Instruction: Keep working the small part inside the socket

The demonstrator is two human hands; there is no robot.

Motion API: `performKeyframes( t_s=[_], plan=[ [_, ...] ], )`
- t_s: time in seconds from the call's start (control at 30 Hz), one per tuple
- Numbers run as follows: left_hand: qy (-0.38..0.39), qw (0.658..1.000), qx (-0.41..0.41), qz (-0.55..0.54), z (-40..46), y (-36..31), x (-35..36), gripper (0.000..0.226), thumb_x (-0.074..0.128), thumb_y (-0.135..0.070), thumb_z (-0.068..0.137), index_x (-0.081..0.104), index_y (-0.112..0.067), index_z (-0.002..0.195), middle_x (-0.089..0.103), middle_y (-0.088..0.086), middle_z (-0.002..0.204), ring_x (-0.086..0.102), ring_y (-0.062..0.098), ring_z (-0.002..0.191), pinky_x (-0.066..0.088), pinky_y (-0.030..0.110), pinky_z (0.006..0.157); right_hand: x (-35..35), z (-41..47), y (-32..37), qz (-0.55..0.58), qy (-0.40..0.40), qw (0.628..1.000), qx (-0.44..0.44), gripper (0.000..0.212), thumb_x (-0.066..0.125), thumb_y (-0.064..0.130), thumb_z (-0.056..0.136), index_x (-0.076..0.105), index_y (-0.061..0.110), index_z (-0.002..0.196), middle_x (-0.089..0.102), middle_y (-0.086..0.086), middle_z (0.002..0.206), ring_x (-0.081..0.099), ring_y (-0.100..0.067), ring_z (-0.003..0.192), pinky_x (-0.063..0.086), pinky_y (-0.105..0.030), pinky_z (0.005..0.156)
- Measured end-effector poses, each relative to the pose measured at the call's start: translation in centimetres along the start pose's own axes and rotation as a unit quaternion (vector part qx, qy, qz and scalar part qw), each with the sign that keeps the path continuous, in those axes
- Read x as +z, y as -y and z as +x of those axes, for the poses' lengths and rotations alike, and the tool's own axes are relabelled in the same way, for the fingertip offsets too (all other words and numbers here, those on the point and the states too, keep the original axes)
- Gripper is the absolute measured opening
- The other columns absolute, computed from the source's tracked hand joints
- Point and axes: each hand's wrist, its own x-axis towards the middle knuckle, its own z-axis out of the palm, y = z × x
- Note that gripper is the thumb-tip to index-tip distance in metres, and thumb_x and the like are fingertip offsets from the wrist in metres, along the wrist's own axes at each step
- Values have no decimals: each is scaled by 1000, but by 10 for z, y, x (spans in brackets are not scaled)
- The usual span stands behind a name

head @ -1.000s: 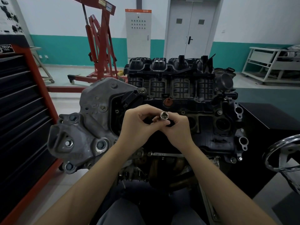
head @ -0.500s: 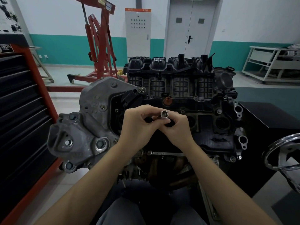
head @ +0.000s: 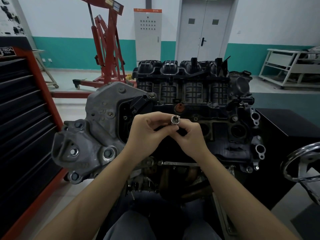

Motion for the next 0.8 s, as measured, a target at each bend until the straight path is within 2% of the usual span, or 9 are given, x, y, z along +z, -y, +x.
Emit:
performKeyframes(
  t_s=[0.07,0.13,0.23,0.3,0.37,0.47,0.57,0.67,0.8],
  plan=[
    [25,999,-6,-25,0,0,-1,32,73,8,77,71,-15,99,75,1,97,71,18,98,53,28,89,0,0,-2,17,-9,999,26,20,73,9,80,73,4,99,73,-6,92,67,-25,92,51,-48,86],
    [30,999,-14,-11,0,0,0,32,77,1,75,71,-12,103,75,4,99,70,19,100,54,30,91,1,0,-2,26,-19,999,44,19,77,5,77,74,4,96,73,-5,90,67,-25,92,51,-50,85],
    [-18,1000,-6,18,0,-1,4,25,82,-2,70,74,-18,88,76,1,88,72,16,88,56,29,83,1,0,0,29,-24,998,43,15,77,10,77,74,7,91,73,-1,87,67,-20,90,51,-47,84],
    [-33,999,0,13,1,-2,4,24,79,0,72,74,-20,85,76,1,87,73,17,87,57,32,83,0,1,1,36,-12,999,28,18,75,13,81,73,6,97,73,-2,93,68,-19,93,51,-48,87],
    [-16,1000,-1,-11,2,-2,3,23,74,4,77,74,-15,91,76,3,92,73,19,91,57,32,85,-1,1,3,32,7,999,6,18,71,15,84,71,10,101,73,0,99,67,-17,96,49,-50,90],
    [22,999,-10,-37,2,-2,0,26,69,8,81,71,-8,102,75,9,98,71,22,98,55,31,88,0,0,3,40,-4,999,19,17,68,18,83,71,17,99,71,7,92,68,-19,91,52,-49,85],
    [-4,999,-4,32,0,-1,2,26,78,3,75,73,-10,97,75,5,95,71,18,95,55,31,88,2,0,0,30,-21,998,44,12,74,13,80,74,9,92,73,0,89,67,-20,91,52,-48,84],
    [-48,997,-3,63,-2,-1,3,25,81,-1,72,75,-21,86,76,-3,86,72,11,86,56,27,81,2,0,1,31,-28,998,46,17,77,13,78,75,9,94,74,0,89,67,-17,92,52,-47,85],
    [-13,1000,-6,27,0,-1,0,28,74,6,78,74,-16,97,76,-3,93,72,13,92,55,26,84,-1,-1,2,9,7,999,32,27,73,16,82,71,9,108,73,-2,98,65,-18,99,50,-42,90]
  ],
)
